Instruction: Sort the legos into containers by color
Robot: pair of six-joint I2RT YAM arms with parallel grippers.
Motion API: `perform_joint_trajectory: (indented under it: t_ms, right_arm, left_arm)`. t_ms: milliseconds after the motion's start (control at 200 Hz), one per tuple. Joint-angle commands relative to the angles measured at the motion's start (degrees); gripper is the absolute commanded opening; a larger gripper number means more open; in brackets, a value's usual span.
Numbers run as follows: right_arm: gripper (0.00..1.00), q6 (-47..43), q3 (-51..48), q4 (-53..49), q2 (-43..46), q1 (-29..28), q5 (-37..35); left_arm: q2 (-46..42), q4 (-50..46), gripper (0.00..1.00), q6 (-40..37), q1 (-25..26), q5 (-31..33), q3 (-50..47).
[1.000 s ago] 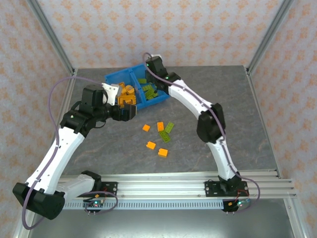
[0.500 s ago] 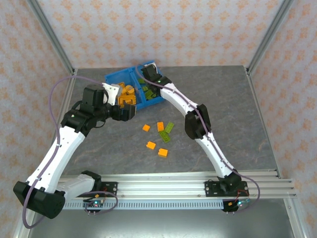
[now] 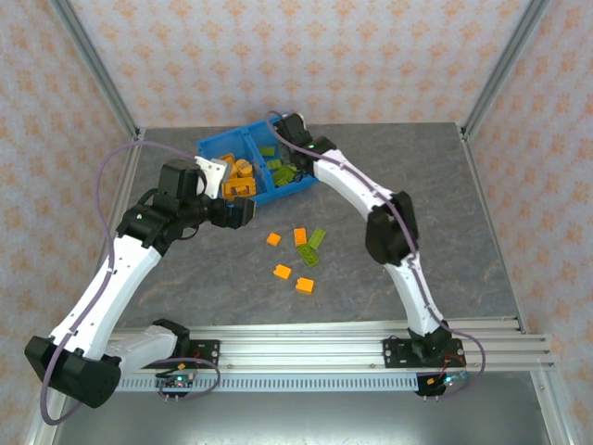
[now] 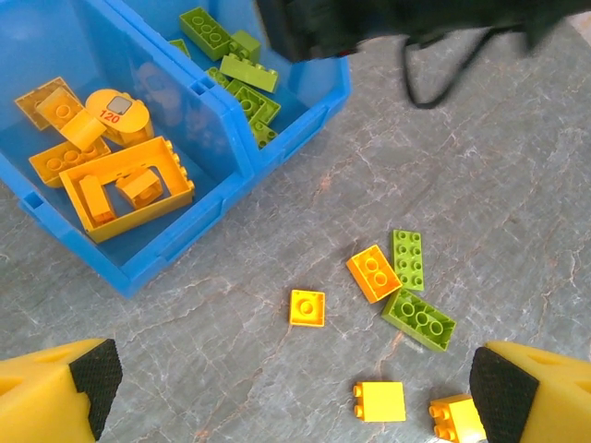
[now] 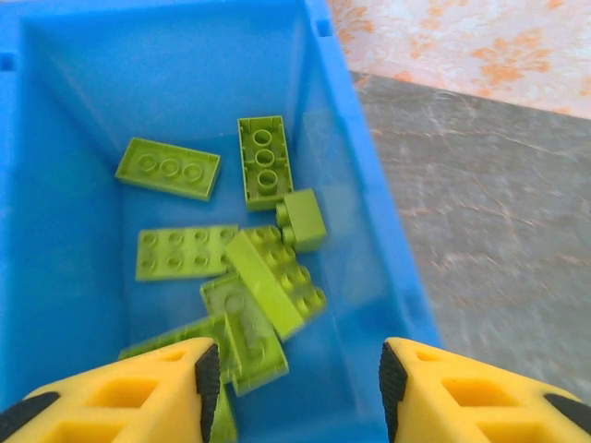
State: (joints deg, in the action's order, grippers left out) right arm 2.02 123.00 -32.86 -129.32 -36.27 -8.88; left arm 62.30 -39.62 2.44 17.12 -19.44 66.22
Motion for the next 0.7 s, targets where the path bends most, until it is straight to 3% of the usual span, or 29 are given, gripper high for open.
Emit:
perform_joint_trajectory:
  t_ms: [0, 150, 275, 460, 696]
  right_arm:
    - [0.51, 7.0, -13.2, 7.3, 16.2, 0.3, 1.9]
    - [0.51, 20.5, -37.2, 11.9, 32.0, 0.3, 2.9]
    - [0.59, 34.4, -50.2, 9.9, 37.3, 0.3, 7.4]
    - [0.63, 45.0, -53.8, 1.9, 32.3, -0.6, 15.9]
    - [0.70, 44.6, -51.2, -0.2, 24.9, -1.8, 14.8]
  left_arm:
    - [0.6, -1.3, 1.00, -1.6, 0.4, 1.8, -0.6]
    - [0.8, -1.1, 1.00, -1.8, 0.4, 1.8, -0.6]
    - [1.0, -0.7, 1.00, -1.7, 0.4, 2.0, -0.8]
    - [1.9, -0.5, 1.00, -1.8, 0.5, 1.3, -1.3]
    - [1.7, -1.4, 1.00, -2.3, 1.3, 3.4, -1.0]
